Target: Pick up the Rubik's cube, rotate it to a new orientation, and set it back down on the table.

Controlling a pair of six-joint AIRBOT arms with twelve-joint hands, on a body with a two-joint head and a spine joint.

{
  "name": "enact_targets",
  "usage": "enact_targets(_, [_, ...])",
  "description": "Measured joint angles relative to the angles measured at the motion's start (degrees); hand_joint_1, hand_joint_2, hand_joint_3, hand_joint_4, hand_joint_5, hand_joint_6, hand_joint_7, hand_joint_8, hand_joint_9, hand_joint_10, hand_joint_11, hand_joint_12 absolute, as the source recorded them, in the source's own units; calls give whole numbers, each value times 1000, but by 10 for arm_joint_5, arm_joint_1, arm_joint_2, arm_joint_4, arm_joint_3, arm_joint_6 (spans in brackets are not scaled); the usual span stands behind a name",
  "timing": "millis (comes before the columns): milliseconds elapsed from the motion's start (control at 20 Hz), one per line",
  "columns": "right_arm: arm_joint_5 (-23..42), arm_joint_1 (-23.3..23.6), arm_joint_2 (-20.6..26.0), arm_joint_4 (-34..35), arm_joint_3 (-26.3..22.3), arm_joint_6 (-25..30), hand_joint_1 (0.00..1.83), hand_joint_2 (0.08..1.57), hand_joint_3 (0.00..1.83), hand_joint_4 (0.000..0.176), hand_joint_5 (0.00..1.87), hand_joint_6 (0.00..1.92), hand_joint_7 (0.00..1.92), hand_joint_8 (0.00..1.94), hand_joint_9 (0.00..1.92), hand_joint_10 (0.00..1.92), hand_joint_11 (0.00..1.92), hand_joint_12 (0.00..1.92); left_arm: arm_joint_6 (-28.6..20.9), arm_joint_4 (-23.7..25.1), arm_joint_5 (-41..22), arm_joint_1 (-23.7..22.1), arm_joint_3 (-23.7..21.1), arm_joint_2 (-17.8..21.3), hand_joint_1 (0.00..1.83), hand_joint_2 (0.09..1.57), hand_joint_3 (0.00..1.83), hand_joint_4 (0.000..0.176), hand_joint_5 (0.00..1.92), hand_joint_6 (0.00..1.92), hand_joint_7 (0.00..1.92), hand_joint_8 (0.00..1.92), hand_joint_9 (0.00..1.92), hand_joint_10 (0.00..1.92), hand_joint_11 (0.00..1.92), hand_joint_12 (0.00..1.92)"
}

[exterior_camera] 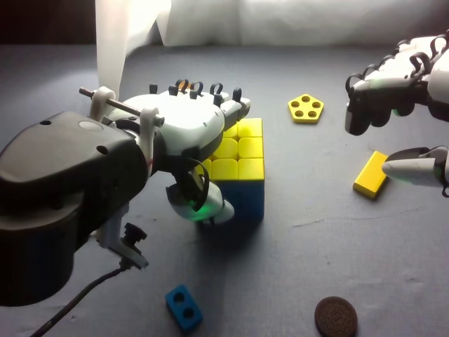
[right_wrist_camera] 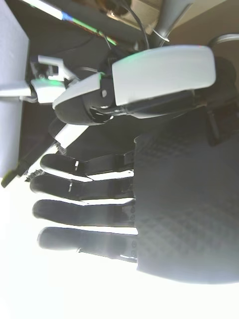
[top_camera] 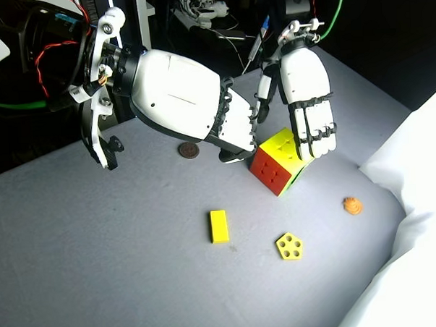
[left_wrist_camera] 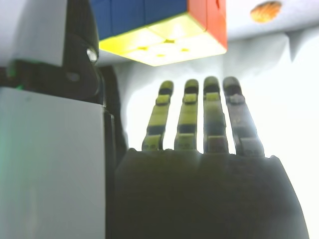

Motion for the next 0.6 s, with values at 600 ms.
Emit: enact_targets(600, [1, 0, 0, 0, 0, 0, 565, 1314, 3, 0, 209, 1104, 305, 1196, 257, 1628, 138, 1921, 1, -15, -19, 6, 43, -31, 917, 975, 0, 43, 0, 0, 0, 0, 0, 0, 0, 0])
